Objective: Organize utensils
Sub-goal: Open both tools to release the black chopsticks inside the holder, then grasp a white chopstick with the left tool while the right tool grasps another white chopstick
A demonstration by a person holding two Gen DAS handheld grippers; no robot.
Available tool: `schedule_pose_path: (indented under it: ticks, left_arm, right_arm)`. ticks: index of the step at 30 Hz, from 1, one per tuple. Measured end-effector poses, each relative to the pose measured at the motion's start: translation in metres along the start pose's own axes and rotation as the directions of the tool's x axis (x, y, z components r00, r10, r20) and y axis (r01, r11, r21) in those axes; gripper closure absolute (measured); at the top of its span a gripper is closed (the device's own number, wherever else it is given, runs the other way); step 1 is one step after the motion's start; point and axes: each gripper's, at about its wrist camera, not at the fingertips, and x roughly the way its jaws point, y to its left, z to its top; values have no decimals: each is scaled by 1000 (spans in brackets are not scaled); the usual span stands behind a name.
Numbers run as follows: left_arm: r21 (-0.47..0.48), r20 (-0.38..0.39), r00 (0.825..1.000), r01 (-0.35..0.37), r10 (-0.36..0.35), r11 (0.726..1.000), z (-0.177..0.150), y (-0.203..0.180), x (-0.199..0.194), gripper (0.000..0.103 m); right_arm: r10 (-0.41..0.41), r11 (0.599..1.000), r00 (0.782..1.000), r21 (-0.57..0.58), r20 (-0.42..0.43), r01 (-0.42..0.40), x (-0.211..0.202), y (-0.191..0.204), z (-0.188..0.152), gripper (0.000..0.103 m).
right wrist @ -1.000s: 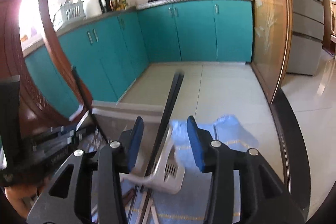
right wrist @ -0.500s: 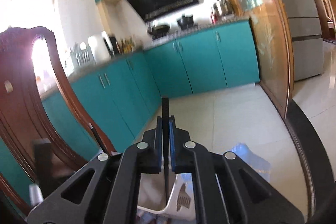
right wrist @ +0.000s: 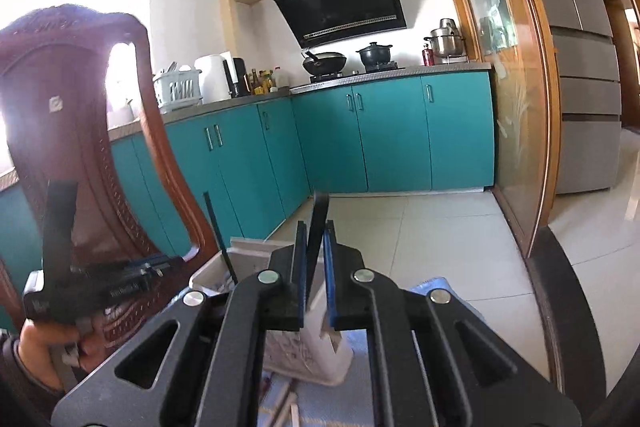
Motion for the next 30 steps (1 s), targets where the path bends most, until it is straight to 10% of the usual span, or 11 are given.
schedule_pose_path:
  ticks: [7,14,23,30]
  left_arm:
    - [-7,-115,993,-27,26,1000,-39,14,-5,69]
    - [45,-298,952,-62,72,997,-85,6,26,69]
    - [110,-353,931,-62,98,992,-107,-4,33,57]
    - [134,-395,912,-64,113,989,-112,-6,45,53]
  right_arm:
    - [28,995,988,-87,-149,-41,-28,16,-55,66]
    - [-132,965,839,-261,-529,-13,28,50,-131,63]
    - [-162,978,744,-204,-648,35,54,40,-153,63]
    - [-145,985,739,-170,-658,42,58,37,-158,72]
